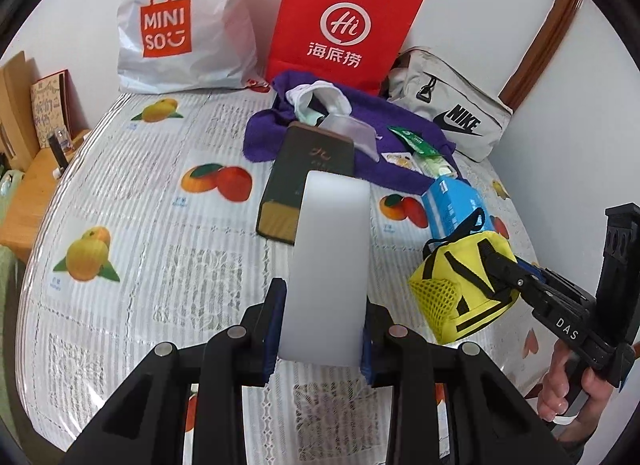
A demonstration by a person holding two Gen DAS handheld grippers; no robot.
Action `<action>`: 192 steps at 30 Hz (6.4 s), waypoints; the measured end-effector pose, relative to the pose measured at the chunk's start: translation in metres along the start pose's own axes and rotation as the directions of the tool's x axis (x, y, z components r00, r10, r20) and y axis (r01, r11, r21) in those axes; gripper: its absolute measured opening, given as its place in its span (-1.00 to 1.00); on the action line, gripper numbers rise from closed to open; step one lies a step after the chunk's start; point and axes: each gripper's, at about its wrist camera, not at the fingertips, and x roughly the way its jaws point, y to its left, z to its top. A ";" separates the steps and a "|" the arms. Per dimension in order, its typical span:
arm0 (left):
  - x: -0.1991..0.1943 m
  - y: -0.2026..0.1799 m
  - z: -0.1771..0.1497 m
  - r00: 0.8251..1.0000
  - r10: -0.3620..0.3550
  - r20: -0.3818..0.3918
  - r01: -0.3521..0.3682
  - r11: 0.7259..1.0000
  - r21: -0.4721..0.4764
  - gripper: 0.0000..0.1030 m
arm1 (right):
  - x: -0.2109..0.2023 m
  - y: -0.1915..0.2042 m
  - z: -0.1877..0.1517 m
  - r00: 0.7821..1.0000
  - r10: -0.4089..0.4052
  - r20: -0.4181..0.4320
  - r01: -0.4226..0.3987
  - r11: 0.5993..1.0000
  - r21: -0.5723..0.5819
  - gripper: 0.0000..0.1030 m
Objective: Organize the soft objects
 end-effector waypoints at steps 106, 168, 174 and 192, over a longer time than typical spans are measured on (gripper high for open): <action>0.234 -0.079 0.198 0.978 0.035 -0.204 -0.009 0.992 0.124 0.34 | 0.154 -0.141 0.179 0.992 -0.076 -0.097 0.086 0.991 0.104 -0.10; -0.079 -0.108 -0.031 0.977 0.143 0.160 -0.167 0.974 0.151 0.96 | -0.105 0.007 -0.021 0.984 -0.163 0.065 0.158 0.984 0.080 0.77; -0.100 -0.111 -0.053 0.974 0.133 0.186 -0.161 0.976 0.146 0.96 | -0.130 0.015 -0.036 0.981 -0.167 0.103 0.160 0.985 0.069 0.77; -0.115 -0.116 -0.075 0.958 0.167 0.231 -0.205 0.967 0.153 0.96 | -0.136 0.020 -0.060 0.981 -0.167 0.095 0.162 0.985 0.057 0.77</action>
